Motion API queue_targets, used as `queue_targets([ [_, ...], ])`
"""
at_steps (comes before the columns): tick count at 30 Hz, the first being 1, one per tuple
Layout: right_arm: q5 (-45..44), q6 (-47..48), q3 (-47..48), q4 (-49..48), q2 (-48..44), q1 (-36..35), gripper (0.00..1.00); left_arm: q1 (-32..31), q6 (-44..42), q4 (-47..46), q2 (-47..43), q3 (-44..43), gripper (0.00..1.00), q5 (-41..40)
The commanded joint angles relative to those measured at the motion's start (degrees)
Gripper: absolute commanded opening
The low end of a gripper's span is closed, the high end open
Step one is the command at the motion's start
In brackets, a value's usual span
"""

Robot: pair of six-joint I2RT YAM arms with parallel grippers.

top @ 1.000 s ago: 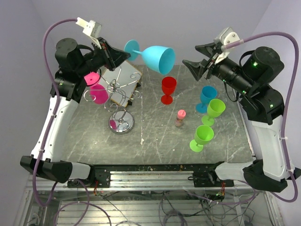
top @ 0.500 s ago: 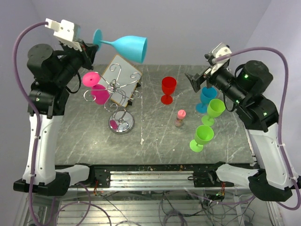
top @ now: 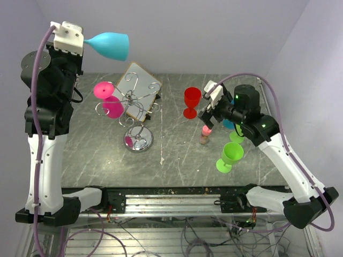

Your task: Place the wine glass upside down on the wine glass rack

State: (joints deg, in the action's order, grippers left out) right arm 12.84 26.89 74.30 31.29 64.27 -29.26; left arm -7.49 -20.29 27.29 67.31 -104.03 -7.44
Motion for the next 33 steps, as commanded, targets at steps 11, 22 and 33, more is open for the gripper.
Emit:
queue_targets([
  [11, 17.2, -2.3, -12.9, -7.7, -2.9, 13.8, 0.96, -3.0, -23.7, -5.2, 3.6, 3.1, 0.07, -26.0],
  [22, 17.2, -2.2, -14.7, -7.9, -1.8, 14.6, 0.96, -2.8, -52.4, -15.8, -4.6, 24.0, 0.07, -39.6],
  [33, 18.5, -1.6, -15.2, -7.5, -1.5, 15.0, 0.96, -2.8, -51.3, -17.9, -2.1, 25.2, 0.07, -31.1],
])
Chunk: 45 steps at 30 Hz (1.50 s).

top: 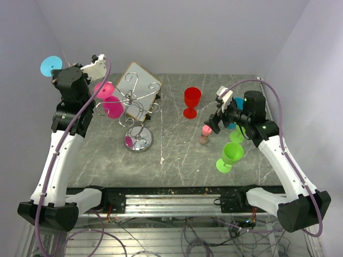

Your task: Place the wine glass upside down on the wine glass rack

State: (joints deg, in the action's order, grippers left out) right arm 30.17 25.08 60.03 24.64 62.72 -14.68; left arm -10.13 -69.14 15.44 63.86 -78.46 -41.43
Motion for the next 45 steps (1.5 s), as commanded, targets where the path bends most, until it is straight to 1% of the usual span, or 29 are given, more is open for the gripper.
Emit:
queue_targets([
  [1, 1.3, 0.3, -0.9, -0.9, 0.1, 0.5, 0.96, -0.2, -2.9, -7.3, 2.1, -0.3, 0.07, 3.6],
  [5, 1.7, 0.4, -1.0, -0.8, 0.3, 0.5, 0.96, -1.5, -3.0, -11.0, 5.8, -2.3, 0.07, 5.4],
  [9, 1.9, 0.5, -1.1, -0.8, 0.3, 0.4, 0.96, -4.1, -1.5, -9.3, 9.0, -5.6, 0.07, 7.7],
  [17, 1.7, 0.6, -1.5, -1.0, 0.4, 0.5, 0.96, -9.3, -3.5, -10.0, 11.7, -6.3, 0.07, 13.6],
  [22, 1.8, 0.7, -1.6, -1.0, 0.4, 0.7, 0.96, -11.7, -3.5, -6.8, 13.5, -8.3, 0.07, 16.7],
  [25, 1.7, 0.8, -1.7, -1.2, 0.3, 0.7, 0.96, -13.0, -2.5, -3.8, 13.7, -8.8, 0.07, 18.0],
  [30, 1.7, 0.8, -1.8, -1.2, 0.4, 0.7, 0.96, -14.2, -1.3, -1.5, 13.2, -7.9, 0.07, 19.0],
  [37, 1.7, 0.8, -1.8, -1.2, 0.6, 0.9, 0.96, -15.1, -1.0, -0.3, 12.3, -5.3, 0.07, 19.2],
  [45, 1.7, 0.8, -1.8, -1.0, 0.7, 1.0, 0.96, -15.5, 1.8, 4.7, 10.6, -5.4, 0.07, 22.1],
])
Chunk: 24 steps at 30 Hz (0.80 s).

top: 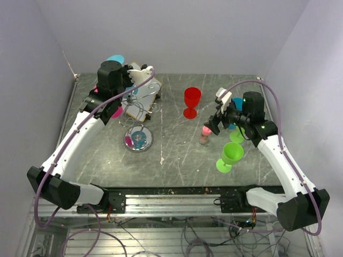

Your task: Place the wine glass upside down on the wine glass rack

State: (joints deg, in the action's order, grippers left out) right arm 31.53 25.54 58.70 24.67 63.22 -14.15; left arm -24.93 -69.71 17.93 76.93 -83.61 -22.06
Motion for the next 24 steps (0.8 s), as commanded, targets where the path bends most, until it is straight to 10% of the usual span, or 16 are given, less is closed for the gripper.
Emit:
queue_targets([
  [1, 0.4, 0.4, -0.5, -1.0, 0.3, 0.5, 0.96, -0.7, 2.7, 2.9, -2.6, -0.4, 0.07, 3.3],
  [24, 0.0, 0.3, -0.8, -1.4, 0.9, 0.7, 0.96, -0.8, 4.7, 13.8, -3.6, -4.2, 0.07, 12.6],
])
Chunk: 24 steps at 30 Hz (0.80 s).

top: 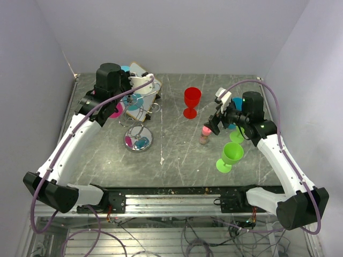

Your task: Place the wine glass upside down on the wine glass rack

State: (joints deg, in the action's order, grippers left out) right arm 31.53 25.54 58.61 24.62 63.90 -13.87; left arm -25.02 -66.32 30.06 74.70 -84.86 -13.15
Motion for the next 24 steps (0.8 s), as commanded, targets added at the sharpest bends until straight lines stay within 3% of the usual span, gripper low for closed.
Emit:
queue_targets([
  [1, 0.0, 0.3, -0.7, -1.4, 0.2, 0.3, 0.96, -0.6, 1.6, 1.9, -1.5, -3.1, 0.07, 4.1],
  [11, 0.0, 0.4, -0.7, -1.4, 0.7, 0.4, 0.96, -0.6, 3.2, 1.9, -0.5, -4.3, 0.07, 6.5],
  [24, -0.2, 0.7, -0.9, -1.4, 1.8, 0.4, 0.96, -0.7, -1.8, 5.1, 0.2, -5.1, 0.07, 10.4],
])
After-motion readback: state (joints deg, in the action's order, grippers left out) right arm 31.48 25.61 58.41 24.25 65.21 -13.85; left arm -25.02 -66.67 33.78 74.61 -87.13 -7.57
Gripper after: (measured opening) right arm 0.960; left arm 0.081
